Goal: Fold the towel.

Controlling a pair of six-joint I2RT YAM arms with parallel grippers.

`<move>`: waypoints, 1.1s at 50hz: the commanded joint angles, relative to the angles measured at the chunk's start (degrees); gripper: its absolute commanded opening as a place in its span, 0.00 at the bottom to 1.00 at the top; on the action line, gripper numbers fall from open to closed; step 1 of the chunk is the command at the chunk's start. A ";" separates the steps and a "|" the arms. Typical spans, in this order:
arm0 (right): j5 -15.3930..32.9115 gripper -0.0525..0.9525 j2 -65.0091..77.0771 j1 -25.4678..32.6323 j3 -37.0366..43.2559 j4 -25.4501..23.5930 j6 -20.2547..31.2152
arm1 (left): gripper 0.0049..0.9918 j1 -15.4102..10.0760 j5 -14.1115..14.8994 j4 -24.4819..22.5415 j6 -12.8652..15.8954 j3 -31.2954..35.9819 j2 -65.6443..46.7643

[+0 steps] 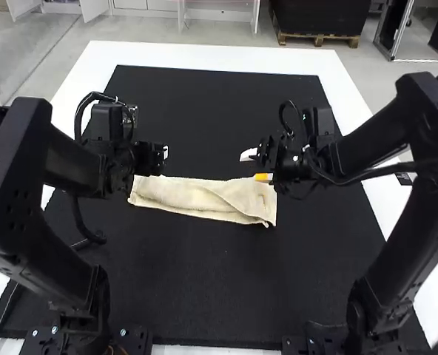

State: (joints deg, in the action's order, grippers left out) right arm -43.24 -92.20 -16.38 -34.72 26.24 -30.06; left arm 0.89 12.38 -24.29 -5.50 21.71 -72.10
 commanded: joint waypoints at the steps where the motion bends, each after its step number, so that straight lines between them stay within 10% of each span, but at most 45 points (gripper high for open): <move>1: -5.01 0.96 -4.83 0.56 1.32 3.64 -2.72 | 0.98 0.08 2.21 -0.40 -0.92 0.43 -0.15; 24: -8.79 0.96 -21.09 4.69 0.53 17.97 -5.00 | 0.98 0.08 6.95 -0.84 -5.58 0.35 -0.06; 55: -10.46 0.96 -13.00 1.88 -2.99 21.31 -14.58 | 0.98 0.08 7.48 -1.81 -6.28 0.43 0.02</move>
State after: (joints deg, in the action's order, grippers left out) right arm -53.60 -103.28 -14.61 -35.46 46.15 -44.10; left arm 0.91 19.14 -25.54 -11.42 21.71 -72.10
